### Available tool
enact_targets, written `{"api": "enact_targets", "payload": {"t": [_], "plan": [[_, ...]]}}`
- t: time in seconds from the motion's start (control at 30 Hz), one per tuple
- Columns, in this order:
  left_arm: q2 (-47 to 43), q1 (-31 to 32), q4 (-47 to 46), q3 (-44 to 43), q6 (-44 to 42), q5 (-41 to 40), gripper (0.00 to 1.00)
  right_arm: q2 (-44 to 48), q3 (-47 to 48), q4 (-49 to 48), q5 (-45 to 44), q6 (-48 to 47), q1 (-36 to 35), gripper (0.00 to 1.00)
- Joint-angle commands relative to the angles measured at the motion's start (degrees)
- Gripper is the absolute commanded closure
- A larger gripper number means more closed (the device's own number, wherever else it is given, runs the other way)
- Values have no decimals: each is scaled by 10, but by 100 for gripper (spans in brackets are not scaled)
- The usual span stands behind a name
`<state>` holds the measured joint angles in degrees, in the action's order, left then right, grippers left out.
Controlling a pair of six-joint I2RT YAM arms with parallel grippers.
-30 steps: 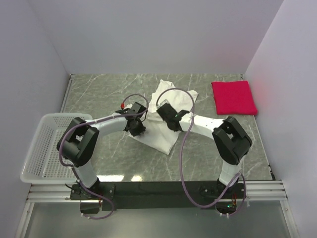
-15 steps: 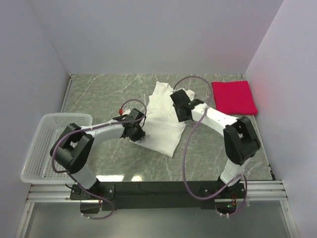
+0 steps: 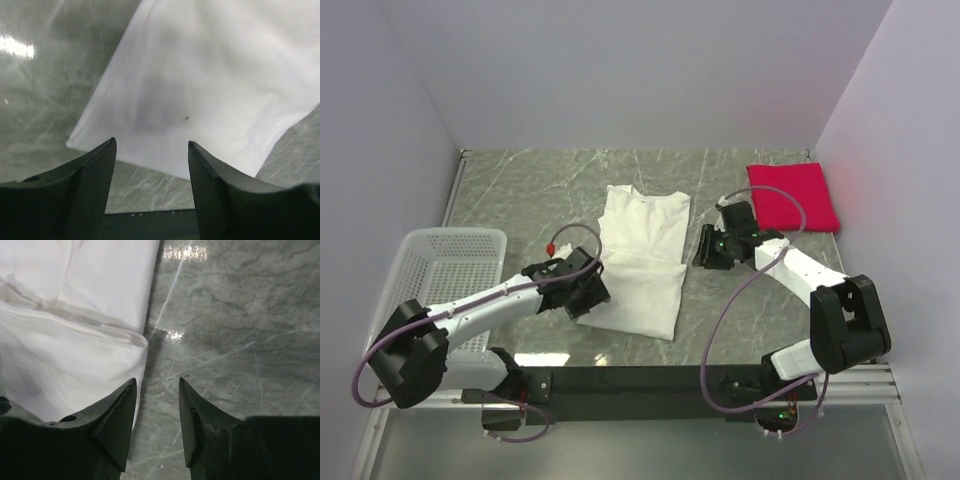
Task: Fold and stack the t-shirts
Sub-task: Fold the tshirt
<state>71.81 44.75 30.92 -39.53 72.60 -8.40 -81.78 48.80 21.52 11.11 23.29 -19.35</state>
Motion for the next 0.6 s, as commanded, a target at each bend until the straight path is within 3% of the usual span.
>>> {"api": "enact_targets", "payload": {"t": [0.0,0.27,0.57], "plan": [[-6,-32,-23,-55,-95,-57,36,15,-23,-74,122,33,34,53],[81,-125,-156,-124,-325,10,38,-28,-52,-137,183,49,56,53],[189,-146,-180,-187,-416,61,38,-87,-46,-166,211,46,62,53]]}}
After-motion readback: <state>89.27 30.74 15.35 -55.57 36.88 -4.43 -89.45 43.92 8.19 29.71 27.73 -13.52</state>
